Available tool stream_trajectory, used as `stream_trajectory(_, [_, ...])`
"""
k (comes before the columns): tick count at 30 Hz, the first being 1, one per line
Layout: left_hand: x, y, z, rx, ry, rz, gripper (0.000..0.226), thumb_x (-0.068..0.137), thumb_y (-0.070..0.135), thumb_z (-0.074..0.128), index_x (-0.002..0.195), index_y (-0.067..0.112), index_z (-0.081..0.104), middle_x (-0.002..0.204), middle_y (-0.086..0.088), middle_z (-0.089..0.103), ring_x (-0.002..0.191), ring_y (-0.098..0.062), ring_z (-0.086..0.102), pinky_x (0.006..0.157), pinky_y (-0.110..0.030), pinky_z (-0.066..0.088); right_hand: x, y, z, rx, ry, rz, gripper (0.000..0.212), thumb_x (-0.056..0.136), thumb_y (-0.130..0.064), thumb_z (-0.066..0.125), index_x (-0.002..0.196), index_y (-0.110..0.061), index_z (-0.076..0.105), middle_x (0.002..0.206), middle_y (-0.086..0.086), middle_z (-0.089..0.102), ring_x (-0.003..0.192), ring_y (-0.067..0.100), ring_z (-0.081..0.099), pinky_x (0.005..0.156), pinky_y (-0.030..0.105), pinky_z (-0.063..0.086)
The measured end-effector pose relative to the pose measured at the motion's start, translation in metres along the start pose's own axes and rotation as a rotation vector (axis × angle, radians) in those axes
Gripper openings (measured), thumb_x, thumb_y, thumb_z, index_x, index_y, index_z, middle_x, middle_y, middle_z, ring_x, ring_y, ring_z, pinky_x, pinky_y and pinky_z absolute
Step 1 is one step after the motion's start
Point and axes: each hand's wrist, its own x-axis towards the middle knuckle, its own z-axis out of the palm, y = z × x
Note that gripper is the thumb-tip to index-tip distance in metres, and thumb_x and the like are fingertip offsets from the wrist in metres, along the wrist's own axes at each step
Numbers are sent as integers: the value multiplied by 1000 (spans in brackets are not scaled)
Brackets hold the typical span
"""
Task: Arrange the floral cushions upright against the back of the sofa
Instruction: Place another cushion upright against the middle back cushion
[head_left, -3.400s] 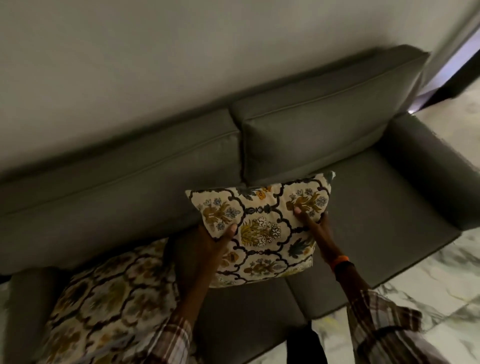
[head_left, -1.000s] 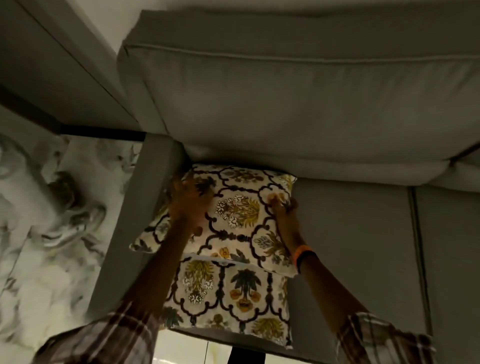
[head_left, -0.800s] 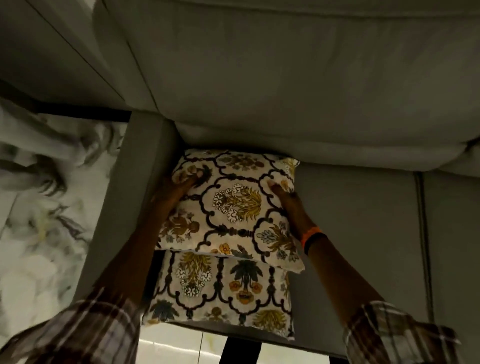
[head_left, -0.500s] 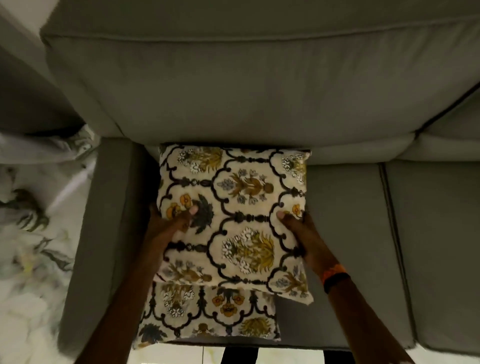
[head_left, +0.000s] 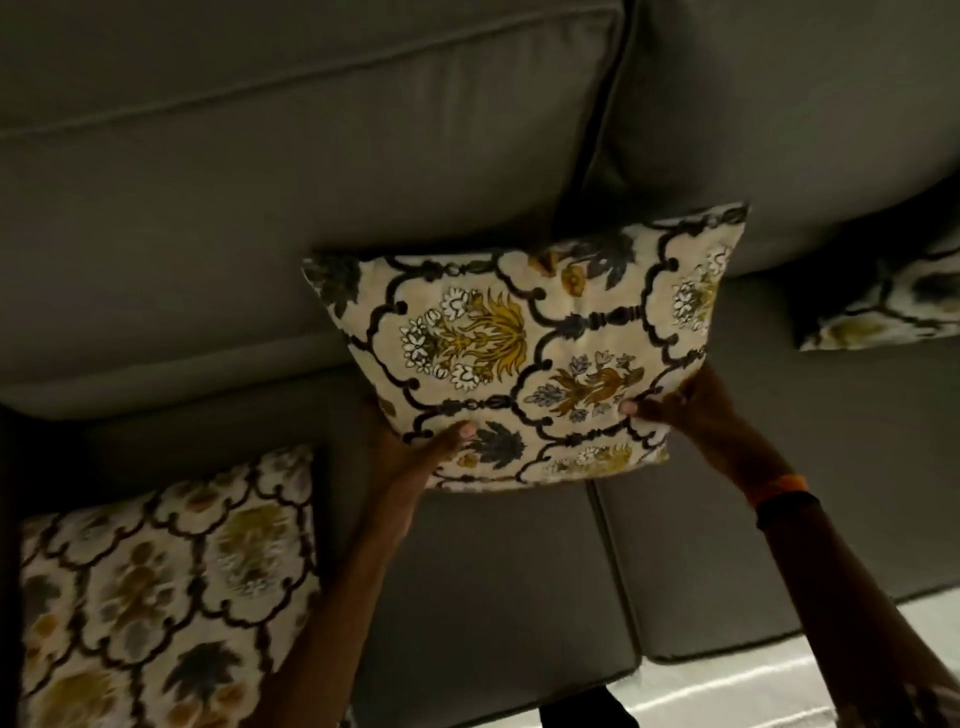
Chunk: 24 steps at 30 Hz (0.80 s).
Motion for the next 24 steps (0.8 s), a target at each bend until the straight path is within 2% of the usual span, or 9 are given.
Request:
stream_trajectory(4, [39,7,57,58,-62,137,119,56,28,98,155,12,33,154,-9,51,142,-19,50,115,-42,49,41,-3,-54,0,61,-100,85,77,23,77,131,-35,47,126,-19,58,103,-23,66,81,6,58])
stream_trajectory(6, [54,-3,74,88,-66,151,98,68,0,91,149,21,41,146,3,60,135,-7,56,111,-30,51,59,-1,-68,-35,23,-108,93,68,-12,97,140,-35,44,134,-21,57,114,-18,64,94,15,60])
stream_trajectory(8, [62,-14,88,98,-35,137,88,73,-23,77,134,32,46,122,29,69,117,13,61,96,-11,53,74,12,-74,-30,-6,-61,122,48,-45,105,153,-22,46,138,-19,61,120,-11,65,104,27,60])
stream_trajectory(9, [65,-18,91,105,-38,141,88,73,-30,71,133,29,45,118,32,69,112,17,61,91,-7,52,79,20,-74,-19,-5,-50,125,46,-46,104,153,-18,47,136,-19,63,119,-9,67,106,33,60])
stream_trajectory(11, [69,-19,91,120,-50,160,89,74,-37,63,142,14,36,134,12,60,114,16,61,91,-7,51,83,30,-68,-22,21,-90,97,62,-24,101,145,-26,51,131,-25,63,118,-7,67,109,46,58])
stream_trajectory(13, [72,-20,82,142,-70,150,84,80,-32,63,145,12,33,138,-3,51,116,13,61,99,-13,52,78,34,-57,-7,68,-104,87,80,7,86,149,-27,46,136,-22,60,120,-7,65,113,51,54])
stream_trajectory(16, [66,-21,72,226,-71,80,60,92,-3,70,143,16,45,126,2,57,114,5,63,113,-38,49,67,37,-47,30,123,-122,90,86,15,75,160,-16,36,142,-17,59,122,-10,64,103,31,61])
stream_trajectory(20, [71,-16,65,130,-78,173,80,77,0,85,146,3,44,136,-2,59,127,-2,60,108,-28,53,52,35,-37,123,143,-148,95,79,-18,86,161,-19,37,154,1,60,136,11,63,95,24,62])
stream_trajectory(24, [68,-5,74,150,-85,328,103,63,39,91,149,19,37,147,9,52,138,1,49,113,-21,44,36,39,-42,269,133,-75,96,78,-36,88,159,-27,38,134,-18,73,127,9,70,88,25,65])
